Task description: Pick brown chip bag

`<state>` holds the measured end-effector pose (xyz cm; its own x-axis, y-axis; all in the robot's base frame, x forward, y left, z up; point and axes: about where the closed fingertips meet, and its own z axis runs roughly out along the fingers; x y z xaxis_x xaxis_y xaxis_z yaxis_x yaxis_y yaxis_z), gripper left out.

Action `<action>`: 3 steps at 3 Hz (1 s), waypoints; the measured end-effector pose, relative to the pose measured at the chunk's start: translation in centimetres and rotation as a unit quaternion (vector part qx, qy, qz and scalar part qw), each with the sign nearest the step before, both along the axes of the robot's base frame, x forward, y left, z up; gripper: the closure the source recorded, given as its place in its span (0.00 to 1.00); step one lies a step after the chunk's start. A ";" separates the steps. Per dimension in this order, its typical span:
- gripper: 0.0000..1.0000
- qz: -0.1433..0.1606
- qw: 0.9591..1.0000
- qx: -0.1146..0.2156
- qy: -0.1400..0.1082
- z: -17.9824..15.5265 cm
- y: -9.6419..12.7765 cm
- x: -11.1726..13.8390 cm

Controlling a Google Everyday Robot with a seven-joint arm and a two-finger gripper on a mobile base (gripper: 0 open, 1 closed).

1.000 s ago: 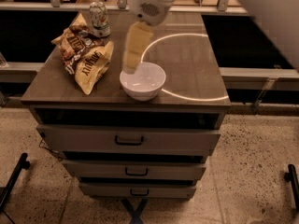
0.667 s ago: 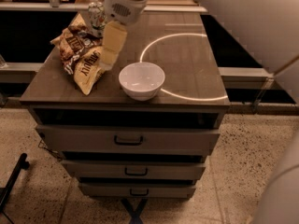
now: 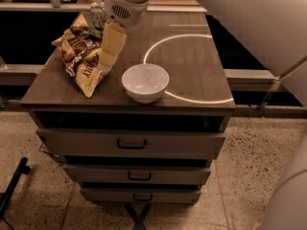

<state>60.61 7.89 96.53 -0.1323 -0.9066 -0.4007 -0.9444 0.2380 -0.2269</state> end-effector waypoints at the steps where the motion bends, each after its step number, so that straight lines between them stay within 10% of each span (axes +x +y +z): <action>1: 0.00 -0.024 1.000 0.013 -0.014 -0.5 2.6 3.6; 3: 0.00 -0.125 0.991 -0.009 0.035 -6.1 7.8 9.8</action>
Offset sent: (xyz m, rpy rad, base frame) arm 0.1164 0.0806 -0.0441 0.0184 0.0278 -0.2912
